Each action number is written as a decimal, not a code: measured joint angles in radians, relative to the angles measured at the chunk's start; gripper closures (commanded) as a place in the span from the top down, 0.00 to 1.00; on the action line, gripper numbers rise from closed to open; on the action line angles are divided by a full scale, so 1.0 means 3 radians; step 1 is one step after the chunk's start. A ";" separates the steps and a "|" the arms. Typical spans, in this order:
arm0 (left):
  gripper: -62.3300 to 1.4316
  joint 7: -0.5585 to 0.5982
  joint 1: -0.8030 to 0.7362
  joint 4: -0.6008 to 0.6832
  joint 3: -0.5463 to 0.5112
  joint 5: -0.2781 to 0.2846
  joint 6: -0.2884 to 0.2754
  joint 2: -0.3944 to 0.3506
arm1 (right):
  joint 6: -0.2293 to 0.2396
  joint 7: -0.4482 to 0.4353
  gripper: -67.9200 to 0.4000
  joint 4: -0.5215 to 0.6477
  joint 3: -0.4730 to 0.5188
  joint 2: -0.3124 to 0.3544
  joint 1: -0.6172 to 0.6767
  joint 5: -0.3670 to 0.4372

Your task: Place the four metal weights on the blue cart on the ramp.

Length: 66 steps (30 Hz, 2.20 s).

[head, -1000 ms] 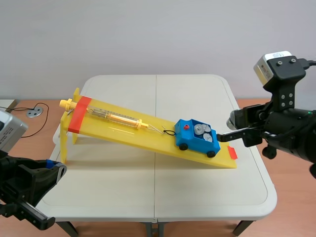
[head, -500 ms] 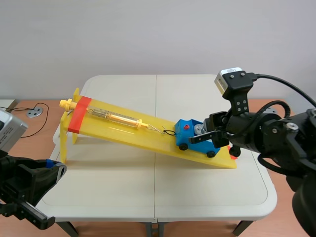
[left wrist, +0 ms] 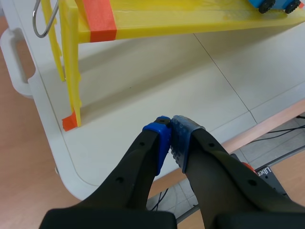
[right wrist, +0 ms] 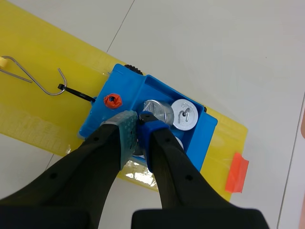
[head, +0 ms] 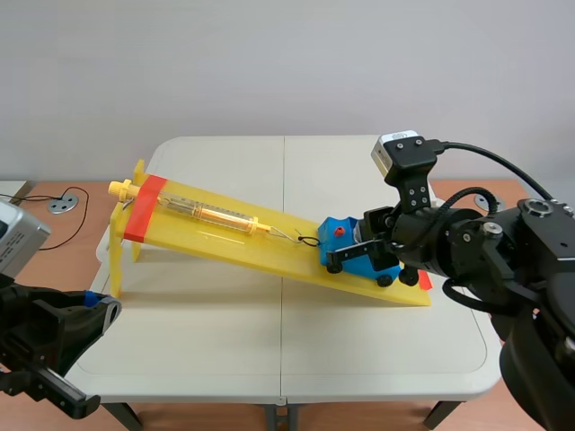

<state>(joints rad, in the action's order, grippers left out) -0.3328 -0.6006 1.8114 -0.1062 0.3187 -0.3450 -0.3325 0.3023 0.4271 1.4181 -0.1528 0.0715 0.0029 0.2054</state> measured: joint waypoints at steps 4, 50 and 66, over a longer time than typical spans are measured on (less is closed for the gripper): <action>0.07 0.0000 0.0000 0.0000 0.0000 0.0000 0.0000 0.0000 | 0.0000 0.0000 0.10 0.0000 0.0000 0.0000 0.0000 -0.0001; 0.07 0.0003 0.0744 0.0064 0.0610 -0.0858 -0.0139 0.0565 | 0.0839 0.0154 0.02 0.1588 0.1209 0.0971 0.2219 0.0577; 0.07 0.0025 0.1537 -0.0645 0.0983 -0.1500 0.0273 0.0821 | 0.1090 0.0141 0.02 0.1642 0.1835 0.0970 0.3161 0.0618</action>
<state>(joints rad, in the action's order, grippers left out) -0.3252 -0.1394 1.6180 0.1886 -0.1314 -0.2630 -0.0860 0.6292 0.4694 1.9106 0.3977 0.3626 0.9512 0.3908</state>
